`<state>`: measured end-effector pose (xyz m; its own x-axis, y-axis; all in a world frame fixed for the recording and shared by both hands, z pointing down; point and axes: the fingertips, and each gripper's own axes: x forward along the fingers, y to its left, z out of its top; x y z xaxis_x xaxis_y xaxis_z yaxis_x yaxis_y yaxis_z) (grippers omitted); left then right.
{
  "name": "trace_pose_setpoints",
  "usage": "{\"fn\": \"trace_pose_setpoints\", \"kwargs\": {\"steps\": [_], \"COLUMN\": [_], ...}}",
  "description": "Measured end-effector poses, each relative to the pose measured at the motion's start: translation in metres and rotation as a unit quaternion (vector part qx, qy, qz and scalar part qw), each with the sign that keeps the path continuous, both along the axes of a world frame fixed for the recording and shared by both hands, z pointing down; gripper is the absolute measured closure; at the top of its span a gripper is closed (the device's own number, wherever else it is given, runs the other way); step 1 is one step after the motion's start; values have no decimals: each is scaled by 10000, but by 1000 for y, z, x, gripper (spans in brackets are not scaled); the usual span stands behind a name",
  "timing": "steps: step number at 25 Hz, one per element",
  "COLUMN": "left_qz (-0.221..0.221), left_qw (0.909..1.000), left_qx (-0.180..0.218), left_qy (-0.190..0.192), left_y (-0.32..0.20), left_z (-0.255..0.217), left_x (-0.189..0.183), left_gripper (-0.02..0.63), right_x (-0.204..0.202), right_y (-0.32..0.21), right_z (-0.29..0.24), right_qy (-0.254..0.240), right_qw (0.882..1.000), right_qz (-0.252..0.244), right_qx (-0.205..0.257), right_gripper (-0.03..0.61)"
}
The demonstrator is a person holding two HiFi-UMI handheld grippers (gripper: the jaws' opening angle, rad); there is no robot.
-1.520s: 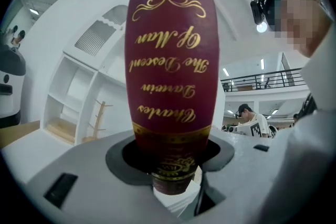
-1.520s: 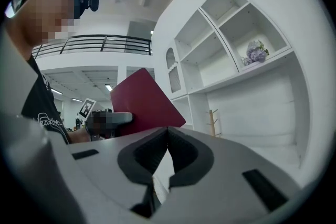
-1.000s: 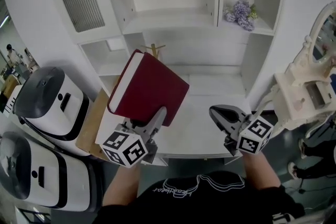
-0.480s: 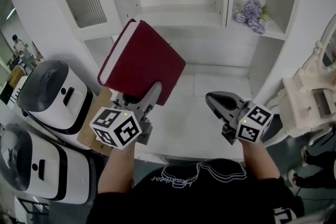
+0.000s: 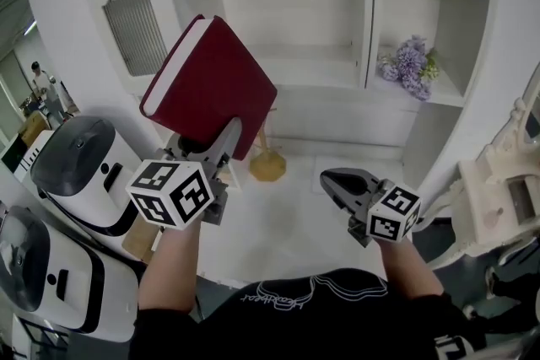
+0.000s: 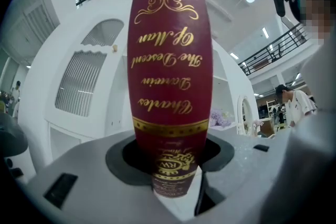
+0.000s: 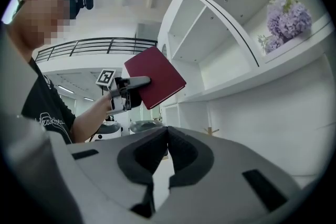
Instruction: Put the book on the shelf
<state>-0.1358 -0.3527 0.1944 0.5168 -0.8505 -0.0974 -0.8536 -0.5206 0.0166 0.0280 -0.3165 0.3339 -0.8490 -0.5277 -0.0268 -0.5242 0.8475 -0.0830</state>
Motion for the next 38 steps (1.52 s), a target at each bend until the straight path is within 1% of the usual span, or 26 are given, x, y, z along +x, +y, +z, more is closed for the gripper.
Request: {"fn": "trace_pose_setpoints", "kwargs": {"steps": [5, 9, 12, 18, 20, 24, 29, 33, 36, 38], "left_qz": [-314, -493, -629, -835, -862, -748, -892, -930, -1014, -1061], "left_qw": [9992, 9986, 9974, 9945, 9935, 9927, 9899, 9890, 9859, 9845], "left_qx": [170, 82, 69, -93, -189, -476, -779, -922, -1031, -1081], "left_qy": [-179, -167, -334, -630, -722, -812, -778, -681, -845, -879], "left_y": [-29, -57, -76, -114, -127, -152, -180, -200, -215, -224], "left_z": [-36, -49, -55, -65, -65, -61, -52, -48, -43, -39], "left_x": [-9, -14, -13, -8, -7, 1, -1, 2, 8, 12], "left_gripper": [402, 402, 402, 402, 402, 402, 402, 402, 402, 402], "right_x": [1, 5, 10, 17, 19, 26, 30, 36, 40, 45], "right_y": [-15, -23, -29, -36, -39, -45, -51, -55, -59, -61], "right_z": [9, 13, 14, 17, 22, 27, 34, 39, 45, 49], "right_qy": [-17, -21, -3, -57, -53, -140, -146, -133, -224, -275], "right_qw": [9998, 9997, 9997, 9995, 9994, 9992, 9989, 9986, 9980, 9974], "right_qz": [-104, -142, -131, -140, -126, -45, -12, 55, 177, 225], "right_qx": [-145, -179, -209, -264, -315, -373, -453, -507, -571, -627], "right_gripper": [572, 572, 572, 572, 572, 572, 572, 572, 572, 572]}}
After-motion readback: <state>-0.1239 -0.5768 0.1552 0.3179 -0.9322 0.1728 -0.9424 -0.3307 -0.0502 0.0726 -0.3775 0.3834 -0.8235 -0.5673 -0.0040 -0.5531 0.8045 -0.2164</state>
